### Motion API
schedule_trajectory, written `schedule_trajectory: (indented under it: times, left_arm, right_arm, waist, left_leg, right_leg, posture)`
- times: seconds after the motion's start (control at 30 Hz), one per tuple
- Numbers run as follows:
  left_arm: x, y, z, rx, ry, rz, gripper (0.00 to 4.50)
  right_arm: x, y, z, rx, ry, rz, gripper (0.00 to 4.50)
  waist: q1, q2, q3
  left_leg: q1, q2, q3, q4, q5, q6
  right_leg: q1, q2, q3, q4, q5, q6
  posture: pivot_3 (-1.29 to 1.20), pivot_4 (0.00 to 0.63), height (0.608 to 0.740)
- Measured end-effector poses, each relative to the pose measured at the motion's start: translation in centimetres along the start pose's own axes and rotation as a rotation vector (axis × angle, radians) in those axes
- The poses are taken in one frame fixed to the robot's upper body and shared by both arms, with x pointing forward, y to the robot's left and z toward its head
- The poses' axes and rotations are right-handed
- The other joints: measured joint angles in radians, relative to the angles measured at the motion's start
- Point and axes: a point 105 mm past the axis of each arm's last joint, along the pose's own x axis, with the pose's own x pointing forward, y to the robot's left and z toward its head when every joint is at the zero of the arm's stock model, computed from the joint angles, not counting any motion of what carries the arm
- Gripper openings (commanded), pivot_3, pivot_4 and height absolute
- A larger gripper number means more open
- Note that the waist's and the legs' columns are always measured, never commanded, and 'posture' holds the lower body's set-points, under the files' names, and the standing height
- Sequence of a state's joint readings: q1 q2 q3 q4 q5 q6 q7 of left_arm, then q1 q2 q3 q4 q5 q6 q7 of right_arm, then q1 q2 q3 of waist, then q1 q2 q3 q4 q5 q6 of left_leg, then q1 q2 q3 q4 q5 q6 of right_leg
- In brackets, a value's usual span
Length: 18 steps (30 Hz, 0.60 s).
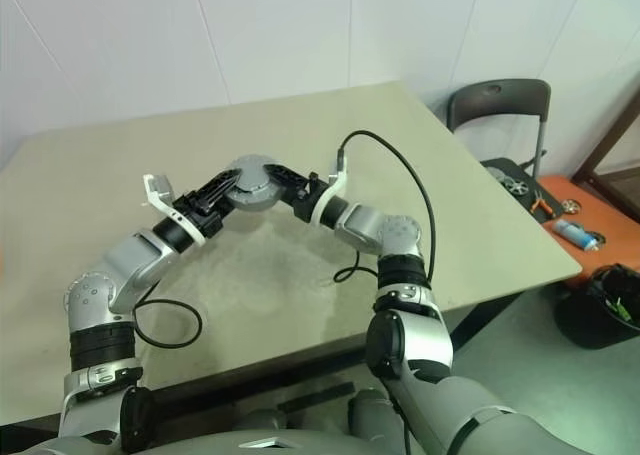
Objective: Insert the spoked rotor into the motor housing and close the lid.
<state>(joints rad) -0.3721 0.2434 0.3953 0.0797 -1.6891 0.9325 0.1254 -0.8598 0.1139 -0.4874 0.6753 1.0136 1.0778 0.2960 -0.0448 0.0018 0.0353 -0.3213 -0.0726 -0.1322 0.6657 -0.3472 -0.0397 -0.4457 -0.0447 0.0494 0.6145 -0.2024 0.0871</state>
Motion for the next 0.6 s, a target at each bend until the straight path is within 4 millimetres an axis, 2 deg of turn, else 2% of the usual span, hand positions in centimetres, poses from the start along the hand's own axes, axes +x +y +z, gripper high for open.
schedule_trajectory:
  times: [0.37,0.6]
  left_arm:
    - [0.05,0.02,-0.20,-0.028,-0.003,-0.017,2.20]
    - [0.83,-0.23,-0.25,-0.036,-0.020,-0.041,2.20]
  right_arm:
    - [0.01,0.10,0.18,-0.006,-0.005,0.002,2.11]
    - [-0.13,0.55,0.76,-0.056,-0.018,0.005,2.11]
  waist:
    - [0.000,0.000,0.000]
    - [0.000,0.000,0.000]
  left_leg:
    - [0.000,0.000,0.000,0.000,0.000,0.000]
    - [0.000,0.000,0.000,0.000,0.000,0.000]
  right_leg:
    - [0.000,0.000,0.000,0.000,0.000,0.000]
    - [0.000,0.000,0.000,0.000,0.000,0.000]
  posture:
    - [0.00,0.000,0.740]
    - [0.00,0.000,0.740]
